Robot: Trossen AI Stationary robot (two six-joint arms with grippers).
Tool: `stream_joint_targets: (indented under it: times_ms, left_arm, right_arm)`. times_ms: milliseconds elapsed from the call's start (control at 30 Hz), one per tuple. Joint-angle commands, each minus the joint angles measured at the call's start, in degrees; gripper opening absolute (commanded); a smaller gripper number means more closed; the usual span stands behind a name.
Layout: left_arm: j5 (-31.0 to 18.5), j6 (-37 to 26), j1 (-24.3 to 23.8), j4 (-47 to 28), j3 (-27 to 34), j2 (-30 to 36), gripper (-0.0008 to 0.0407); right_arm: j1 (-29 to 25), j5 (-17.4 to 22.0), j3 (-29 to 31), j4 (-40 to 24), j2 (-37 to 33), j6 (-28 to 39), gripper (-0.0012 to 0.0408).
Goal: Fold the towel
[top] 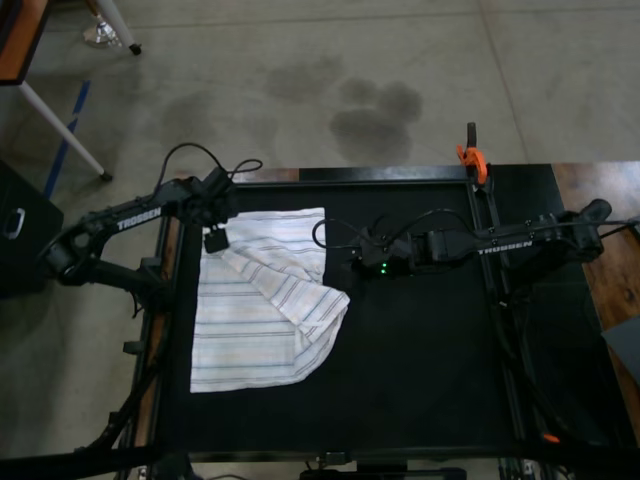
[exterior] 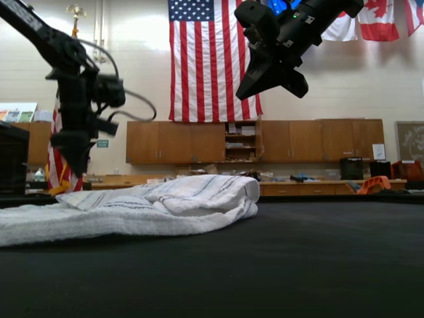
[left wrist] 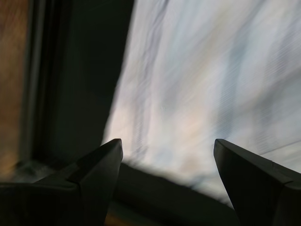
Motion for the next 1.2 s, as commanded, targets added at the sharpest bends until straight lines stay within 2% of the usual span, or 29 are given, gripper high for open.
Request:
stream_joint_targets:
  times_ms: [0,100,167,300,367,433,533,600,733,1033,1167]
  left_arm:
    - [6.0,-5.9,-3.8,-0.5,0.2,-1.8,0.027]
    - [10.1,-13.8,-12.6,-0.3,-0.7,-4.2,0.027]
    - [10.2,-17.8,-20.0,-0.4,-1.4,-5.2,0.027]
    - [9.0,-25.0,-37.6,1.3,-2.1,-5.6,0.0258]
    - [5.3,-28.1,-46.2,4.5,-2.1,-4.9,0.0249]
    - [-0.6,-30.3,-53.5,8.6,-2.1,-3.7,0.0241]
    - [-7.7,-30.1,-61.0,14.6,-2.1,-0.2,0.0233]
    - [-8.5,-30.5,-63.0,18.4,-2.1,2.8,0.0231]
    - [-8.3,-31.1,-64.0,24.9,-1.4,9.4,0.0231]
    - [-9.1,-25.3,-64.0,27.4,4.3,23.1,0.0231]
    - [-13.4,-25.6,-64.0,26.5,8.4,28.3,0.0231]
  right_arm:
    - [0.0,0.0,0.0,0.0,0.0,0.0,0.0005]
    - [0.0,0.0,0.0,0.0,0.0,0.0,0.0005]
    - [0.0,0.0,0.0,0.0,0.0,0.0,0.0005]
    - [0.0,0.0,0.0,0.0,0.0,0.0,0.0005]
    - [0.0,0.1,0.0,0.0,0.0,-0.1,0.0005]
    - [0.0,0.1,0.0,0.2,0.0,-0.3,0.0005]
    - [0.0,0.1,0.0,0.8,0.0,-0.5,0.0005]
    - [0.0,0.1,0.0,1.4,0.0,-0.5,0.0005]
    - [0.0,0.1,0.0,2.3,0.0,-0.5,0.0005]
    - [0.0,0.1,0.0,2.3,0.0,-0.5,0.0005]
    - [0.0,0.1,0.0,2.3,0.0,-0.5,0.0005]
